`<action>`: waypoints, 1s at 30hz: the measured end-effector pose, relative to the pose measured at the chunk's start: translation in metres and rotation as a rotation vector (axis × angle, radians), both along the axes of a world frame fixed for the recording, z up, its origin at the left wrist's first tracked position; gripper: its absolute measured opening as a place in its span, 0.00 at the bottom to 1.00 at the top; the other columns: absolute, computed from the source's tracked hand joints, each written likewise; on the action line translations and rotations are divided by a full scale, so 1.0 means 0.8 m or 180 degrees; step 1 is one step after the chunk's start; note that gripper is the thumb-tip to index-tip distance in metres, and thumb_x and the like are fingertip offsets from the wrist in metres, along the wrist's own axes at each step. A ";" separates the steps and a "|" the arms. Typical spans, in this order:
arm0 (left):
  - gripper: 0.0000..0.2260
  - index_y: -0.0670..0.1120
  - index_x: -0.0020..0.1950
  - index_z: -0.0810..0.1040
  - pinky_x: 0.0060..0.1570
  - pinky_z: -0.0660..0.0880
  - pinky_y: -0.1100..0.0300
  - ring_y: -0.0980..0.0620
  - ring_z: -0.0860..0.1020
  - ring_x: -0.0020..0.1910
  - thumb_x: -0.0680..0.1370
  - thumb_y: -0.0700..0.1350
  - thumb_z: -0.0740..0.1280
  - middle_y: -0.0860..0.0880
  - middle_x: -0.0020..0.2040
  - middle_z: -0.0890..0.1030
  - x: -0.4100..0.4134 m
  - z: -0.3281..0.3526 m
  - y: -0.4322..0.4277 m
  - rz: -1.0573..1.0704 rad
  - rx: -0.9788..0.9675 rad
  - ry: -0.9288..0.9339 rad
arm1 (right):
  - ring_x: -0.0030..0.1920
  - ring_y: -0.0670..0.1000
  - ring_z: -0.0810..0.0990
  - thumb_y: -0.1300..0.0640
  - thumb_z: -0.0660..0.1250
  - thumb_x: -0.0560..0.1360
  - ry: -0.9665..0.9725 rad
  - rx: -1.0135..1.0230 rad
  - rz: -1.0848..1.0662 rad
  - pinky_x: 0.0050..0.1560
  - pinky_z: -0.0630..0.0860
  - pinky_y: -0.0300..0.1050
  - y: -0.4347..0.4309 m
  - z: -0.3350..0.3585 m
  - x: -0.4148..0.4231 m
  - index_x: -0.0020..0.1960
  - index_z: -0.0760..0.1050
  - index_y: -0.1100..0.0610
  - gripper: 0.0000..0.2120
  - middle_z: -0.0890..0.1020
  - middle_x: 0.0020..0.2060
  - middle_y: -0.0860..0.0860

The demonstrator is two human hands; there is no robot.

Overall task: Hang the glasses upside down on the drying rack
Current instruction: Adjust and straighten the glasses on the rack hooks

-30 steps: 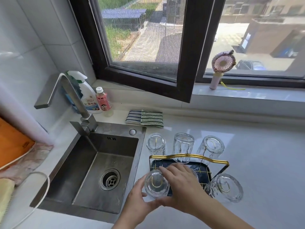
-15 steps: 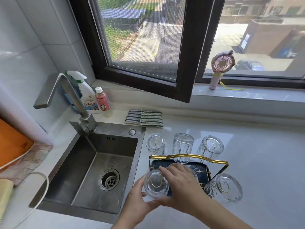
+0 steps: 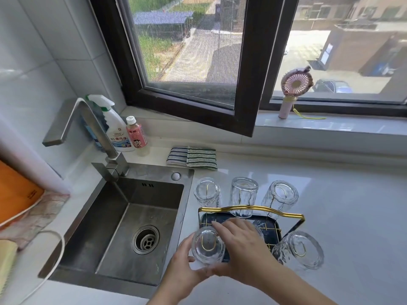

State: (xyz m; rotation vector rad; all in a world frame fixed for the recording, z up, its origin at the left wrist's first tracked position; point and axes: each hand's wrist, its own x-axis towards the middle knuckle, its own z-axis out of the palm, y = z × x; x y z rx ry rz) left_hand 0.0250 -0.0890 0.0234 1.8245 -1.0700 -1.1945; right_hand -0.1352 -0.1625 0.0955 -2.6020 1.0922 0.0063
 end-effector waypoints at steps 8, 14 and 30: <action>0.35 0.58 0.58 0.68 0.49 0.72 0.56 0.52 0.75 0.52 0.58 0.45 0.81 0.58 0.58 0.73 -0.022 -0.007 0.044 0.0698 -0.0239 -0.0138 | 0.68 0.50 0.65 0.24 0.63 0.56 -0.0291 -0.0112 -0.0688 0.66 0.57 0.46 -0.017 0.028 -0.076 0.71 0.62 0.49 0.50 0.70 0.67 0.45; 0.19 0.52 0.45 0.75 0.44 0.74 0.50 0.41 0.77 0.42 0.64 0.34 0.76 0.43 0.48 0.80 -0.065 -0.026 0.077 0.0665 -0.0046 -0.0004 | 0.66 0.48 0.65 0.20 0.52 0.55 0.0246 -0.0116 -0.0842 0.65 0.55 0.45 -0.015 0.024 -0.096 0.71 0.59 0.47 0.51 0.72 0.66 0.42; 0.44 0.57 0.68 0.38 0.68 0.65 0.67 0.64 0.58 0.72 0.70 0.47 0.71 0.62 0.73 0.47 -0.109 0.019 0.045 -0.0376 -0.0818 -0.0403 | 0.56 0.50 0.72 0.25 0.57 0.58 0.0049 -0.0194 -0.0806 0.59 0.60 0.45 -0.010 0.005 -0.083 0.66 0.65 0.47 0.43 0.80 0.54 0.45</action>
